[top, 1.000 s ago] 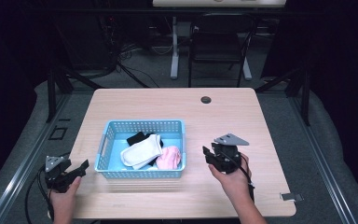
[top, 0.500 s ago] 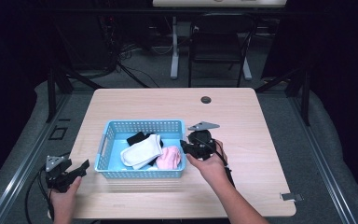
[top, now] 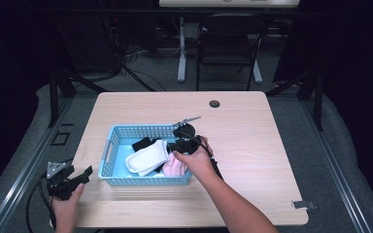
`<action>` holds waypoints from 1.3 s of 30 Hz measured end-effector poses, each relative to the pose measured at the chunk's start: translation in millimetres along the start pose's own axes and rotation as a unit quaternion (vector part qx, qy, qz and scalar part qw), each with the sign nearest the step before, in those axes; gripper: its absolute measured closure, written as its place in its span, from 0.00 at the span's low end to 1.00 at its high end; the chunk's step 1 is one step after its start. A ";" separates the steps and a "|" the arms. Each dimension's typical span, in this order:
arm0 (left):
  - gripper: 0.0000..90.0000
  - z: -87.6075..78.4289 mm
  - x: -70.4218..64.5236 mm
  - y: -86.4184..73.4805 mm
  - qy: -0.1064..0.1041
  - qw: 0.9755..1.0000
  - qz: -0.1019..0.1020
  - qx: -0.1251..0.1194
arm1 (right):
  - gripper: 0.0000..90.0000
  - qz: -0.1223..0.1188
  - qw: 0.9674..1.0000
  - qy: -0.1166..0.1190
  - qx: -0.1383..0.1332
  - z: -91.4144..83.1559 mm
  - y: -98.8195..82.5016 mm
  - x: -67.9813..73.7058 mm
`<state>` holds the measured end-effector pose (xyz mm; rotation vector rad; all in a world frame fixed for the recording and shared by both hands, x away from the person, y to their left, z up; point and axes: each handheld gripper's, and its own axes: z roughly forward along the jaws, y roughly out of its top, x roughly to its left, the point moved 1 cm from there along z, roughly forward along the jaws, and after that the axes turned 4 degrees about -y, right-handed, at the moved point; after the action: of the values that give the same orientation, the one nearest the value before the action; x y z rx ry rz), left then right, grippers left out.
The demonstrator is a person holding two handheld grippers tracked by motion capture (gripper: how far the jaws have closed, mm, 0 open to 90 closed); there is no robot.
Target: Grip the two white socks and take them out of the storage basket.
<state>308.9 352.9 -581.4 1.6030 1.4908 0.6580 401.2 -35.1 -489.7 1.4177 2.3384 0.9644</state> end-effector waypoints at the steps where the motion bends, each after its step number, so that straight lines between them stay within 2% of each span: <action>1: 0.29 -0.1 0.0 0.1 0.000 1.000 0.000 0.002 | 0.76 0.000 1.000 0.000 0.006 6.0 2.4 2.4; 2: 0.29 -0.1 0.0 0.1 0.000 1.000 0.000 0.002 | 0.76 0.000 1.000 0.000 0.006 6.0 2.4 2.4; 3: 0.29 0.0 -0.2 0.0 0.000 1.000 0.000 0.002 | 0.76 0.001 1.000 -0.002 0.022 14.9 6.3 5.9; 6: 0.29 0.0 -0.2 0.1 -0.001 1.000 -0.001 0.002 | 0.78 0.017 0.999 0.006 0.040 27.6 11.3 9.1; 7: 0.29 0.0 0.0 0.1 -0.002 1.000 -0.001 0.003 | 0.78 0.015 0.999 0.007 0.050 30.5 13.0 9.0; 10: 0.29 0.1 0.2 0.2 -0.002 1.000 -0.001 0.002 | 0.80 0.041 0.997 0.021 0.058 40.9 15.6 9.6; 14: 0.29 0.3 -0.1 0.2 -0.002 1.000 0.000 0.001 | 0.81 0.051 0.995 0.023 0.080 50.7 16.3 9.2; 16: 0.29 0.3 -0.2 0.3 -0.002 1.000 0.001 0.001 | 0.81 0.047 0.995 0.021 0.088 54.2 16.5 9.9; 17: 0.29 0.3 -0.2 0.3 -0.002 1.000 0.001 0.001 | 0.81 0.052 0.994 0.021 0.090 55.8 16.7 11.8; 19: 0.29 0.3 -0.1 0.4 -0.003 1.000 0.000 0.001 | 0.81 0.045 0.994 0.020 0.096 58.9 17.3 12.6; 25: 0.29 0.2 -0.3 0.4 -0.003 1.000 0.000 0.001 | 0.84 0.053 0.991 0.021 0.124 68.4 19.6 16.7; 27: 0.29 0.2 -0.3 0.4 -0.003 1.000 0.000 0.001 | 0.87 0.055 0.991 0.020 0.124 69.4 19.9 17.5; 28: 0.29 0.3 -0.2 0.4 -0.004 1.000 -0.001 0.002 | 0.94 0.056 0.990 0.023 0.123 69.8 20.1 18.8; 29: 0.29 0.3 -0.2 0.4 -0.004 1.000 -0.001 0.001 | 0.95 0.056 0.991 0.020 0.121 69.6 20.1 20.0; 30: 0.29 0.3 -0.2 0.4 -0.004 1.000 -0.001 0.001 | 0.96 0.047 0.991 0.019 0.126 68.3 20.6 20.0; 35: 0.29 0.2 -0.1 0.5 -0.003 1.000 -0.002 0.001 | 0.97 0.048 0.994 0.024 0.100 63.7 20.3 22.5; 39: 0.29 0.2 0.0 0.5 -0.003 1.000 -0.002 0.001 | 0.97 0.032 0.996 0.029 0.080 54.1 22.0 27.3</action>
<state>309.3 352.9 -581.1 1.6023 1.4904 0.6489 430.7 17.4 -512.8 1.5513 2.4748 0.8624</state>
